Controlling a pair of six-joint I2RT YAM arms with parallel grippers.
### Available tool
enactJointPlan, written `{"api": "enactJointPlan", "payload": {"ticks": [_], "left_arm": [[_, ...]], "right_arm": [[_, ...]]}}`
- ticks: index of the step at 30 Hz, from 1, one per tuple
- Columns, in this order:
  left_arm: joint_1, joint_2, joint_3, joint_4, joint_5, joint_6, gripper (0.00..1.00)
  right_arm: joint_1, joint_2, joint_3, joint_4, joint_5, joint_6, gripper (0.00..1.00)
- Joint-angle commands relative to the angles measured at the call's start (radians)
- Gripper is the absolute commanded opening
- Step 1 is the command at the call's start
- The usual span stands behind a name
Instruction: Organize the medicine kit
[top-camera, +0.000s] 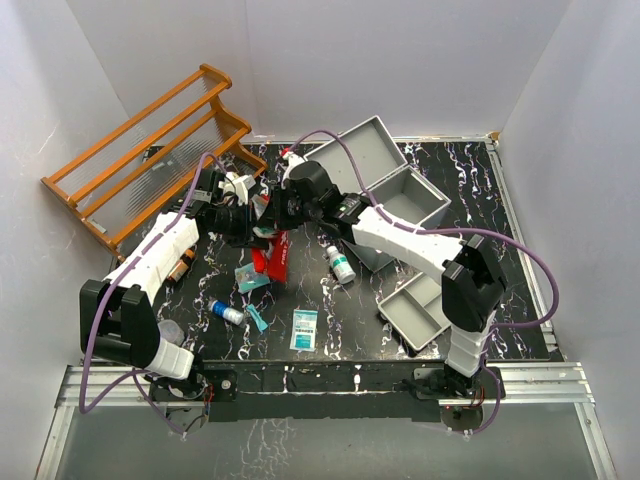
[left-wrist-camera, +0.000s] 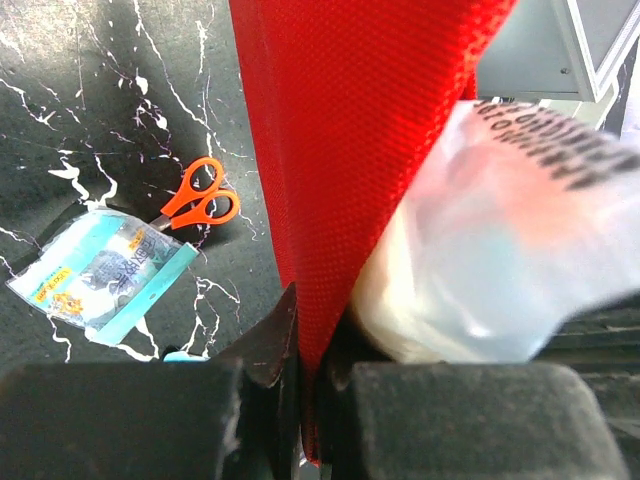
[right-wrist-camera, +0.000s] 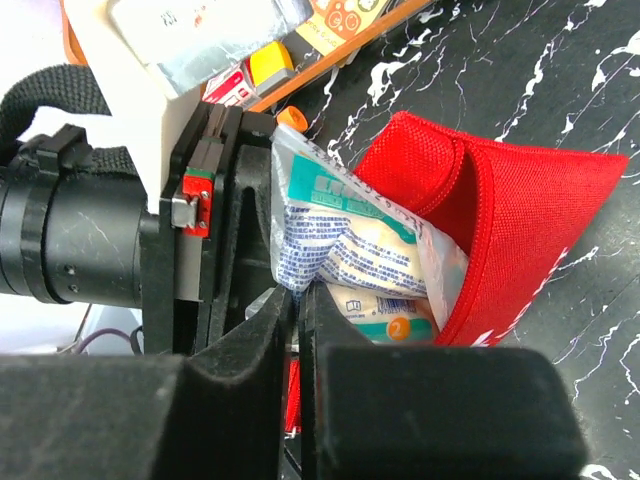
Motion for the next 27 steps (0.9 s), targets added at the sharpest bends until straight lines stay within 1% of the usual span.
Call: {"api": "enactJointPlan", "payload": {"ticks": [1,6,8,12,15,20,27], "left_arm": [[-0.007,-0.057,-0.006,-0.002,0.012,0.009,0.00],[-0.006,-0.053,-0.008,-0.003,-0.008,0.002,0.00],[-0.006,-0.054,-0.006,-0.003,-0.003,0.001,0.00],[-0.006,-0.058,-0.005,-0.002,0.024,0.001,0.00],[-0.006,-0.057,-0.004,-0.007,0.038,0.005,0.00],[-0.007,-0.053,-0.001,-0.019,0.044,0.009,0.00],[-0.006,-0.047,0.000,-0.023,0.060,0.016,0.00]], "right_arm": [[-0.006,-0.082,-0.043,0.092,-0.056,-0.027,0.00],[-0.035,-0.167,-0.144,0.185,-0.174,0.026,0.00],[-0.053,-0.180,-0.184,0.242,-0.250,0.059,0.00],[-0.076,-0.182,-0.224,0.279,-0.280,0.073,0.00],[-0.090,-0.183,-0.268,0.378,-0.351,0.077,0.00],[-0.099,-0.139,-0.223,0.333,-0.406,0.023,0.00],[-0.099,-0.121,-0.213,0.348,-0.451,-0.021,0.00]]}}
